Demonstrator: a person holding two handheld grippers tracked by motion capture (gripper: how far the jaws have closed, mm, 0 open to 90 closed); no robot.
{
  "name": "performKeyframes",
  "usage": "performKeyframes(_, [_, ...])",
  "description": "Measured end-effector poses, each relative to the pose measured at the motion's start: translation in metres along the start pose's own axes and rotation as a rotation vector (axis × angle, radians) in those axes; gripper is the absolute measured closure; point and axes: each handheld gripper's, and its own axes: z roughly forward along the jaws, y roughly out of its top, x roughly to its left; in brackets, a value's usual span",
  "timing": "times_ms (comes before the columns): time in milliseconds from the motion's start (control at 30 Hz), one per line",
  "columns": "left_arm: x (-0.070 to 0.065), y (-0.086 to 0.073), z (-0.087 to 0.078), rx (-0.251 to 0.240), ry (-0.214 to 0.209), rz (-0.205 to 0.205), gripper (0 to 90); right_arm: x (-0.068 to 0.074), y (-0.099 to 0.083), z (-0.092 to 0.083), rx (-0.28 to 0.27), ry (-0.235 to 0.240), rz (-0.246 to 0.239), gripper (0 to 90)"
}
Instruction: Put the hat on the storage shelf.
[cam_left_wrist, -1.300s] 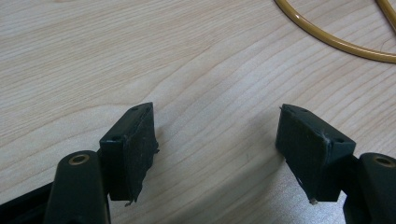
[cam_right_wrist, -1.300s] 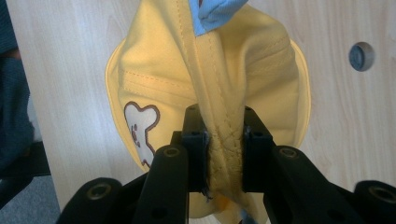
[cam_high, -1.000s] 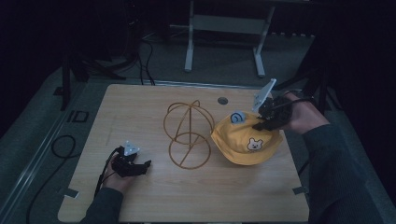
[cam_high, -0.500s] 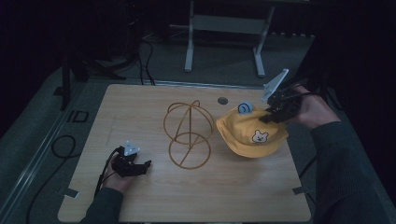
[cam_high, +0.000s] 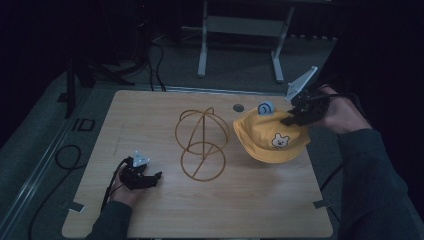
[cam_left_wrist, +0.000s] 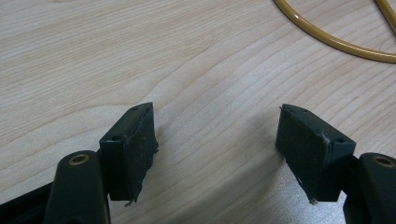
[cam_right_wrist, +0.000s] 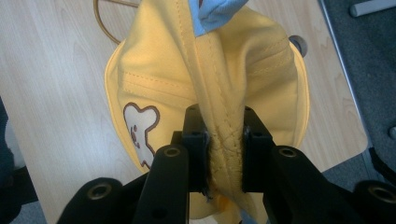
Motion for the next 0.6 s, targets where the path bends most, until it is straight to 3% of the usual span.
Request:
performKeyframes(333, [0.000,0.000,0.000,0.003,0.000,0.004,28.7,-0.004,0.000,-0.019,-0.040,-0.031,0.019,76.6])
performKeyframes(600, [0.000,0.000,0.000,0.004,-0.001,0.002,28.6,-0.003,0.003,-0.024,-0.070,-0.040,0.011,76.6])
